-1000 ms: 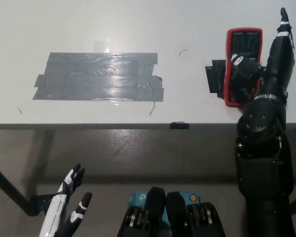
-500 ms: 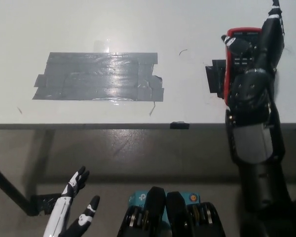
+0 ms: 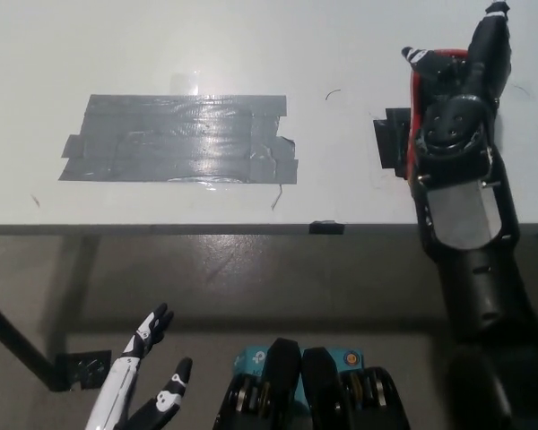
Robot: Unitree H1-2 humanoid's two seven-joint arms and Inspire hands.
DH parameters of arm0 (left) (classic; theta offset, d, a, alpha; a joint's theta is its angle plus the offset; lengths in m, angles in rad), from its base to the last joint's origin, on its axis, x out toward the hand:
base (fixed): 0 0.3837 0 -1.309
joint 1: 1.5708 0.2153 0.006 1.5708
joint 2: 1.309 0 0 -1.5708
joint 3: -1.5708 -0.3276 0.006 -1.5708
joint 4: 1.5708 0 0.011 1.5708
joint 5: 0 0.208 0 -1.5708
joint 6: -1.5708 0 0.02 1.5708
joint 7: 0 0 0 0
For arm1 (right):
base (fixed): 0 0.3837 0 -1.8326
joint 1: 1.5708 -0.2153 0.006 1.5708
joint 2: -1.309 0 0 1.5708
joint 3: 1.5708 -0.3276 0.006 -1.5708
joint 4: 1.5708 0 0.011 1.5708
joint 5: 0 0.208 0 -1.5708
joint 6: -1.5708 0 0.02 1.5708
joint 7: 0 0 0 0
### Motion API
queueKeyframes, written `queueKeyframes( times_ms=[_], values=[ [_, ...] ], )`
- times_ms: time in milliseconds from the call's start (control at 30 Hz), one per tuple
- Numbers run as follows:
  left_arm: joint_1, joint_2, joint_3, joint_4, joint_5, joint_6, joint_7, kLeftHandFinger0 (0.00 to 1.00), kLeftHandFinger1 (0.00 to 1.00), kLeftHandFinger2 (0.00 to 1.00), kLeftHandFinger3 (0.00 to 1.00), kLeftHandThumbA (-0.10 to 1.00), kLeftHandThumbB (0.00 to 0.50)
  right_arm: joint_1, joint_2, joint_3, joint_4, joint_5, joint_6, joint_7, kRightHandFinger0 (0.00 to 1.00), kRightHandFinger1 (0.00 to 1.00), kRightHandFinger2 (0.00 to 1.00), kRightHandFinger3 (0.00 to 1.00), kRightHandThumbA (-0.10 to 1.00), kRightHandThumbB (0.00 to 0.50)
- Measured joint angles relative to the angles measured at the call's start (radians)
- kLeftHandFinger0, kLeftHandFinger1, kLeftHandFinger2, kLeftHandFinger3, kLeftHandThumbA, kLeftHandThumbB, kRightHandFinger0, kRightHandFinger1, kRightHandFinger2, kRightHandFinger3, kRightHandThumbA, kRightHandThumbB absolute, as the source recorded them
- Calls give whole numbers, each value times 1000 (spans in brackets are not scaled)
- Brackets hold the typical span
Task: The robot first picks the multimeter with right hand and then unfolds the black stand on the back of it using left hand
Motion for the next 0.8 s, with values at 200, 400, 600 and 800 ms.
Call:
queueKeyframes(
  times_ms=[200, 400, 600, 800],
  values=[
    [-1, 2, -4, 2, 0, 0, 0, 1000, 1000, 1000, 1000, 658, 140, -32, -31, 10, 86, 22, -4, -8, 1000, 1000, 1000, 1000, 1000, 427],
    [-1, 2, -5, 9, 0, -12, 0, 1000, 1000, 1000, 1000, 670, 140, -59, -38, 14, 148, 53, -18, -10, 1000, 1000, 1000, 1000, 1000, 439],
    [-1, 2, -5, 24, -1, -21, 0, 1000, 1000, 1000, 1000, 674, 152, -72, -38, 16, 156, 84, -38, -12, 1000, 1000, 1000, 1000, 1000, 456],
    [0, 2, -5, 27, 0, -29, 0, 1000, 1000, 1000, 1000, 700, 157, -72, -30, 27, 155, 111, -45, -14, 1000, 1000, 1000, 1000, 1000, 461]
  ],
)
